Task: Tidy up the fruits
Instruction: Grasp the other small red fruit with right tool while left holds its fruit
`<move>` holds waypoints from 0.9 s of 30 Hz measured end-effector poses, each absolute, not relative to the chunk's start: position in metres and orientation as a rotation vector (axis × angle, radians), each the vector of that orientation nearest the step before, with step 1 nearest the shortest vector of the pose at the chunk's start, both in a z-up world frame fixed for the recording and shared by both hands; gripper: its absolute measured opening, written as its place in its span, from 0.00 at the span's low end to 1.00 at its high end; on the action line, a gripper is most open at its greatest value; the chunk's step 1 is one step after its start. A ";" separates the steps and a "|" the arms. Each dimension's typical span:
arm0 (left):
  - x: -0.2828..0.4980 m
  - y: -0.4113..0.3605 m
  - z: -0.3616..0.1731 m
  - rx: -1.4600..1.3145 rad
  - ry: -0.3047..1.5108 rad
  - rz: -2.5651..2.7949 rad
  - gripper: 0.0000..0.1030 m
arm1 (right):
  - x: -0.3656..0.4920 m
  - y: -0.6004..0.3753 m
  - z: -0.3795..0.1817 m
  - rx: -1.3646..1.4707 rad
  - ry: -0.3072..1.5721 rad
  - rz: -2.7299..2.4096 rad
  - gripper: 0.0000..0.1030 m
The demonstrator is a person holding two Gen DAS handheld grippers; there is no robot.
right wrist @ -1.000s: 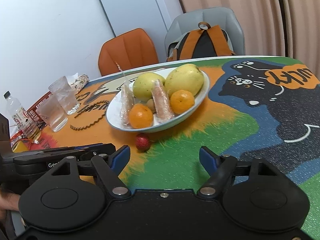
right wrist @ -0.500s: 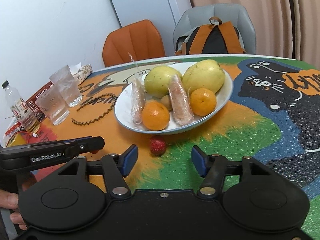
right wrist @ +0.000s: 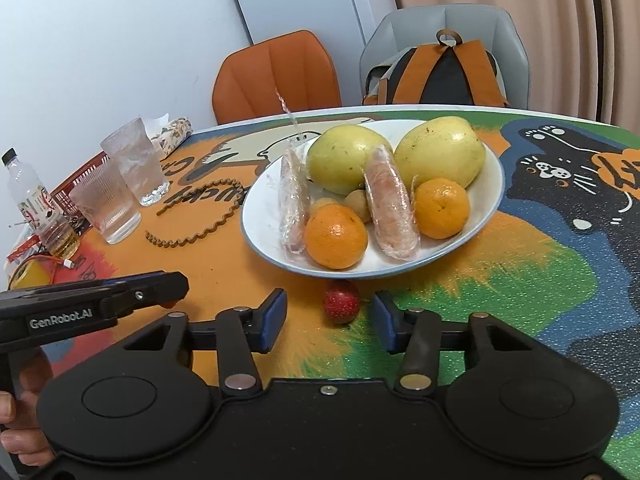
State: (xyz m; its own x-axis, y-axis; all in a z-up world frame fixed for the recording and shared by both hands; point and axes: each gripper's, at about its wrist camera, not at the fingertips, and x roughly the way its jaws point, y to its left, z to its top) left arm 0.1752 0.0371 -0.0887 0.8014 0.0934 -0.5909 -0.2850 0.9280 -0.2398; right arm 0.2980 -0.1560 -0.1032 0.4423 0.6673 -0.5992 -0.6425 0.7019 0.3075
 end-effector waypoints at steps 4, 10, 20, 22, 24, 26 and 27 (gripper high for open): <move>0.173 0.039 -0.087 -0.332 0.605 0.210 0.20 | 0.300 -0.149 -0.106 0.009 0.779 0.816 0.19; 0.170 0.040 -0.087 -0.340 0.603 0.212 0.20 | 0.295 -0.152 -0.102 0.009 0.765 0.824 0.18; 0.167 0.037 -0.080 -0.342 0.585 0.198 0.20 | 0.284 -0.165 -0.089 0.028 0.741 0.819 0.18; 0.166 0.036 -0.077 -0.340 0.578 0.194 0.20 | 0.282 -0.168 -0.085 0.031 0.734 0.816 0.18; 0.166 0.034 -0.074 -0.338 0.572 0.190 0.20 | 0.280 -0.172 -0.082 0.034 0.725 0.812 0.18; 0.166 0.032 -0.071 -0.335 0.566 0.185 0.20 | 0.279 -0.175 -0.078 0.039 0.716 0.808 0.18; 0.166 0.032 -0.070 -0.334 0.563 0.182 0.20 | 0.278 -0.177 -0.076 0.040 0.711 0.805 0.17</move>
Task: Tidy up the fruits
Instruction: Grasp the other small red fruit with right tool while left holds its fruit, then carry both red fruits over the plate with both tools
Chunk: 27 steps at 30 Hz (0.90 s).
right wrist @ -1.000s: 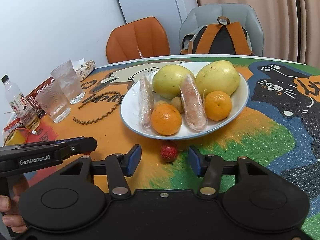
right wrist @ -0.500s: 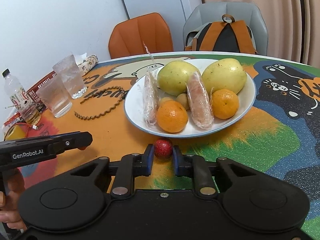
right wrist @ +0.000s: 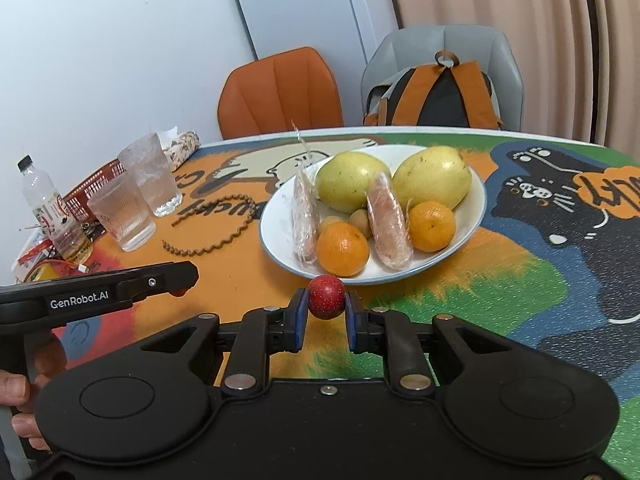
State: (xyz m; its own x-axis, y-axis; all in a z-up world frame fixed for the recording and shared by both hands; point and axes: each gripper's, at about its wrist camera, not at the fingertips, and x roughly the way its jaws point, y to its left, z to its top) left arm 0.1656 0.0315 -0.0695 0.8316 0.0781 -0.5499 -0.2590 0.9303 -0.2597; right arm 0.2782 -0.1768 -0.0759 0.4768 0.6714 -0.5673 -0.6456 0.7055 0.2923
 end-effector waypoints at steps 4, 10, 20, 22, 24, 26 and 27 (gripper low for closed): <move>0.166 0.028 -0.063 -0.325 0.550 0.171 0.20 | 0.276 -0.183 -0.069 0.044 0.693 0.794 0.18; 0.169 0.023 -0.052 -0.307 0.534 0.154 0.20 | 0.274 -0.190 -0.060 0.051 0.670 0.782 0.18; 0.177 0.014 -0.035 -0.275 0.514 0.129 0.20 | 0.275 -0.205 -0.045 0.066 0.631 0.764 0.17; 0.179 0.012 -0.032 -0.270 0.512 0.123 0.20 | 0.275 -0.207 -0.043 0.068 0.626 0.760 0.18; 0.181 0.009 -0.030 -0.263 0.511 0.116 0.20 | 0.276 -0.209 -0.041 0.071 0.621 0.756 0.18; 0.184 0.007 -0.030 -0.259 0.513 0.110 0.20 | 0.277 -0.212 -0.040 0.071 0.619 0.752 0.18; 0.185 0.005 -0.029 -0.257 0.513 0.107 0.20 | 0.277 -0.212 -0.039 0.072 0.618 0.750 0.18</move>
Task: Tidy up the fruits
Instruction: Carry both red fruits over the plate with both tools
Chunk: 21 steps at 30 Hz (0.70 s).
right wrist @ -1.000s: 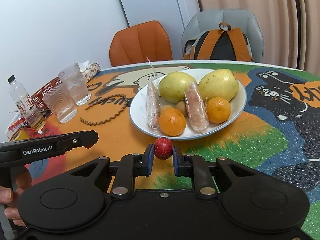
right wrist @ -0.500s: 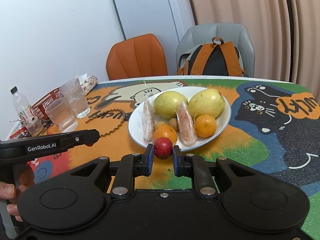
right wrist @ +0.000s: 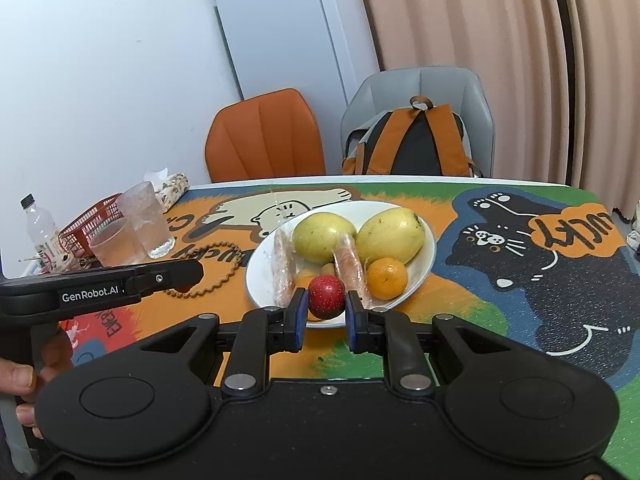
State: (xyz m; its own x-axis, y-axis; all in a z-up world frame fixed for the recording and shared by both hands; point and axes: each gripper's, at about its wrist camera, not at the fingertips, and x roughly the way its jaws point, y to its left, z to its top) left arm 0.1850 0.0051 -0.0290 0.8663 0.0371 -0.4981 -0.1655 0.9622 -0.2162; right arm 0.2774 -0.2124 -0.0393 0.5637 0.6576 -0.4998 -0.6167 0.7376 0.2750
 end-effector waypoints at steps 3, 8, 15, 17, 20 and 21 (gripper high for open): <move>0.189 0.002 -0.029 -0.252 0.520 0.101 0.20 | 0.279 -0.214 -0.039 0.074 0.617 0.747 0.18; 0.197 0.003 -0.028 -0.248 0.524 0.094 0.20 | 0.282 -0.215 -0.039 0.075 0.619 0.743 0.18; 0.208 0.005 -0.027 -0.245 0.531 0.086 0.20 | 0.290 -0.211 -0.041 0.073 0.628 0.744 0.18; 0.211 0.006 -0.027 -0.246 0.533 0.086 0.20 | 0.294 -0.209 -0.043 0.073 0.633 0.746 0.18; 0.215 0.009 -0.027 -0.246 0.535 0.088 0.20 | 0.298 -0.204 -0.045 0.074 0.642 0.752 0.18; 0.216 0.010 -0.027 -0.246 0.537 0.089 0.20 | 0.300 -0.202 -0.047 0.073 0.645 0.756 0.18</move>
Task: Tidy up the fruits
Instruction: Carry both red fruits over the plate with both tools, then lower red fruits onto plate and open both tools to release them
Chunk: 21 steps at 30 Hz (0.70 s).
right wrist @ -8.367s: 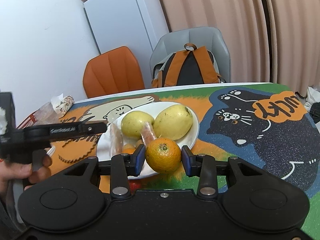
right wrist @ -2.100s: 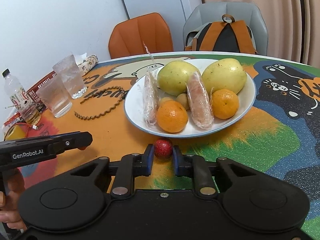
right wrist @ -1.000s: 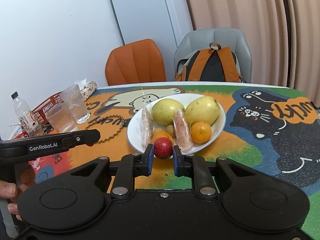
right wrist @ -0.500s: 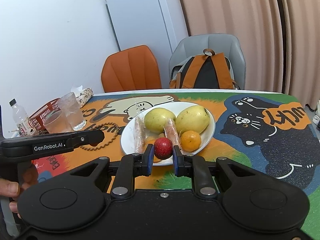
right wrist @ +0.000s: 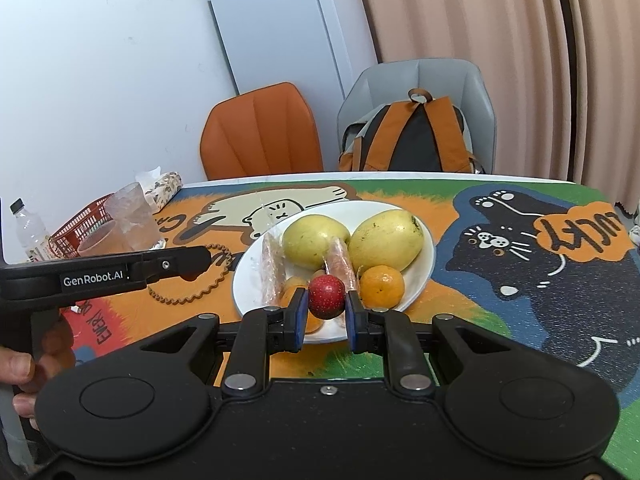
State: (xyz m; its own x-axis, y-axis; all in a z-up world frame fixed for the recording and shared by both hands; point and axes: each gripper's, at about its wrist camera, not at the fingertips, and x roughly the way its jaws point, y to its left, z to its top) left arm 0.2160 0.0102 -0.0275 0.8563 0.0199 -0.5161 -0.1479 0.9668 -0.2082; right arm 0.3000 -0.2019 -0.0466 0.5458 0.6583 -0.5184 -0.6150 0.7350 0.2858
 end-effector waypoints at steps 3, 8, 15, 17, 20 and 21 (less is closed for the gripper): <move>0.220 0.014 -0.029 -0.244 0.540 0.092 0.20 | 0.306 -0.196 -0.052 0.084 0.659 0.771 0.18; 0.228 0.022 -0.032 -0.246 0.546 0.102 0.20 | 0.317 -0.185 -0.061 0.087 0.681 0.781 0.19; 0.238 0.026 -0.031 -0.241 0.543 0.104 0.20 | 0.324 -0.191 -0.063 0.137 0.672 0.770 0.31; 0.243 0.027 -0.030 -0.241 0.542 0.100 0.20 | 0.324 -0.197 -0.062 0.144 0.673 0.758 0.31; 0.249 0.026 -0.029 -0.236 0.540 0.091 0.20 | 0.325 -0.204 -0.061 0.147 0.679 0.750 0.33; 0.251 0.025 -0.028 -0.234 0.540 0.086 0.20 | 0.326 -0.205 -0.061 0.147 0.681 0.749 0.34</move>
State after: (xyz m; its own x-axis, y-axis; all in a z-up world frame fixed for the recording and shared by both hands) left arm 0.2514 0.0247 -0.0285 0.8548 0.0196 -0.5186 -0.1422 0.9699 -0.1978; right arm 0.3257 -0.2054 -0.0612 0.5309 0.6707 -0.5180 -0.5791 0.7334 0.3560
